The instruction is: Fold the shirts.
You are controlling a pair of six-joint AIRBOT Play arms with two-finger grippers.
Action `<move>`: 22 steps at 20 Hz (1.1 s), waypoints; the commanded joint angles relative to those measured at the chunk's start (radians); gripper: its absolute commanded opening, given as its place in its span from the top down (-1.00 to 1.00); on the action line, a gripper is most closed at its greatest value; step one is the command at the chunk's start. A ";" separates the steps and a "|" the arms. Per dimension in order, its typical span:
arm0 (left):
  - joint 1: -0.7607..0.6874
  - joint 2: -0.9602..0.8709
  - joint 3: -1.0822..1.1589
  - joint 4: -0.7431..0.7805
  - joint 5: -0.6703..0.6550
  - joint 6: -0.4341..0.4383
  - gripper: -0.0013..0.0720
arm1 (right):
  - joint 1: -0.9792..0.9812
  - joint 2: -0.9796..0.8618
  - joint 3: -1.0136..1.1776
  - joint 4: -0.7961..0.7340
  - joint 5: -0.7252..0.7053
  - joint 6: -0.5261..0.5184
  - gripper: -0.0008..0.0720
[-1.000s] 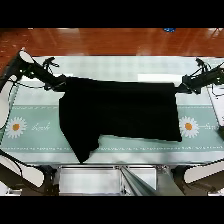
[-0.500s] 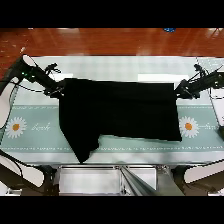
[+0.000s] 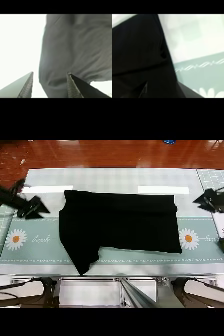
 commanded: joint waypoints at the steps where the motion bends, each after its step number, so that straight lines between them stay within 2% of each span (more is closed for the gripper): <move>1: 0.141 0.175 -0.315 -0.092 0.072 0.020 -0.42 | -0.016 0.211 -0.299 0.135 -0.099 -0.108 -0.16; 4: 0.155 0.200 -0.473 -0.124 0.078 0.049 -0.42 | -0.014 0.317 -0.443 0.262 -0.111 -0.148 -0.16; 10: 0.080 0.199 -0.627 -0.121 0.183 0.054 -0.42 | -0.014 0.345 -0.478 0.275 -0.056 -0.147 -0.16; 16: -0.104 0.189 -0.670 -0.214 0.320 0.070 -0.42 | -0.015 0.345 -0.478 0.276 -0.053 -0.129 -0.16; 19: -0.213 0.176 -0.668 -0.214 0.337 0.068 -0.37 | -0.050 0.345 -0.470 0.277 -0.078 -0.104 -0.16; 20: -0.224 0.176 -0.667 -0.214 0.335 0.072 -0.01 | -0.091 0.345 -0.460 0.274 -0.073 -0.103 -0.16; 21: -0.224 0.176 -0.667 -0.214 0.332 0.073 0.64 | -0.140 0.346 -0.456 0.257 -0.066 -0.103 -0.16; 22: -0.223 0.178 -0.666 -0.214 0.328 0.079 0.92 | -0.191 0.345 -0.463 0.162 -0.049 -0.109 -0.16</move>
